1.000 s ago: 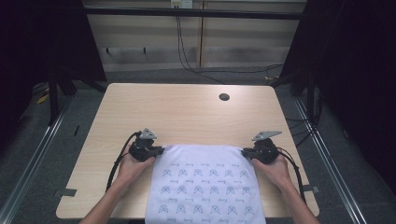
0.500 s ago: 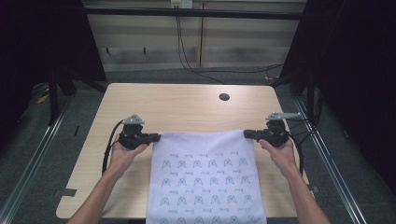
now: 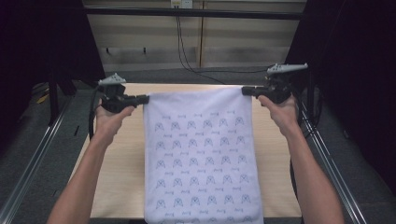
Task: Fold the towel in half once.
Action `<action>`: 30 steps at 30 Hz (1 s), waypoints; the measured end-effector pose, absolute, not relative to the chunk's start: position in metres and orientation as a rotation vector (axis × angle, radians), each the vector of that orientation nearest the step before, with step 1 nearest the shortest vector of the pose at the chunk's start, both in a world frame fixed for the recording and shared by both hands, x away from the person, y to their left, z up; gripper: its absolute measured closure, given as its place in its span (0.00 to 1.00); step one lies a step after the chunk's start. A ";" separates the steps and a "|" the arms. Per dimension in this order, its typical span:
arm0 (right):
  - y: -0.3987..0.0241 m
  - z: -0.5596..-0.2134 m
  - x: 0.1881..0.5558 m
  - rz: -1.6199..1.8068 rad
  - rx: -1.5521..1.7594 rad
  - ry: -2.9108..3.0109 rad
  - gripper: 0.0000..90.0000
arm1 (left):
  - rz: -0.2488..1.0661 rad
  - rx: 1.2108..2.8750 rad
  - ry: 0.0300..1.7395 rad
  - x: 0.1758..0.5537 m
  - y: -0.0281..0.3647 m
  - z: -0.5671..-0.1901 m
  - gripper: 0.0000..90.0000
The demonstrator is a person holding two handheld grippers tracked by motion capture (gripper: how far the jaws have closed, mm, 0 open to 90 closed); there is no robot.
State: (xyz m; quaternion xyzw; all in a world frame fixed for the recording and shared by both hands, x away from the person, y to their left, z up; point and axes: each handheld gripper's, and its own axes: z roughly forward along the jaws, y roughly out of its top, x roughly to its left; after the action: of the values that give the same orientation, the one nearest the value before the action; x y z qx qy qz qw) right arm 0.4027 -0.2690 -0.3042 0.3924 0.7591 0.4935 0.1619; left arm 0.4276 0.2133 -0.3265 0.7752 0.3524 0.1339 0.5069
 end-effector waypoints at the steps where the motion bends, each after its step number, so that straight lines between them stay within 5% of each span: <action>1: -0.269 -0.296 0.407 1.418 1.112 2.147 0.96 | 0.340 1.865 0.847 0.431 0.215 -0.318 0.97; 11: -0.272 -0.243 0.421 1.500 1.096 1.999 0.96 | 0.408 1.788 0.841 0.437 0.212 -0.274 0.97; 30: -0.308 -0.369 0.283 1.508 1.092 2.245 0.96 | 0.176 1.972 0.688 0.283 0.208 -0.376 0.97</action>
State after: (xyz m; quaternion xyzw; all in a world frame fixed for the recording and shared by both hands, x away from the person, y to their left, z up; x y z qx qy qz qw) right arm 0.2827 -0.3081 -0.3692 0.3719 0.7648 0.5139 0.1122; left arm 0.2831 0.2078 -0.3756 0.8153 0.2842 0.0726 0.4992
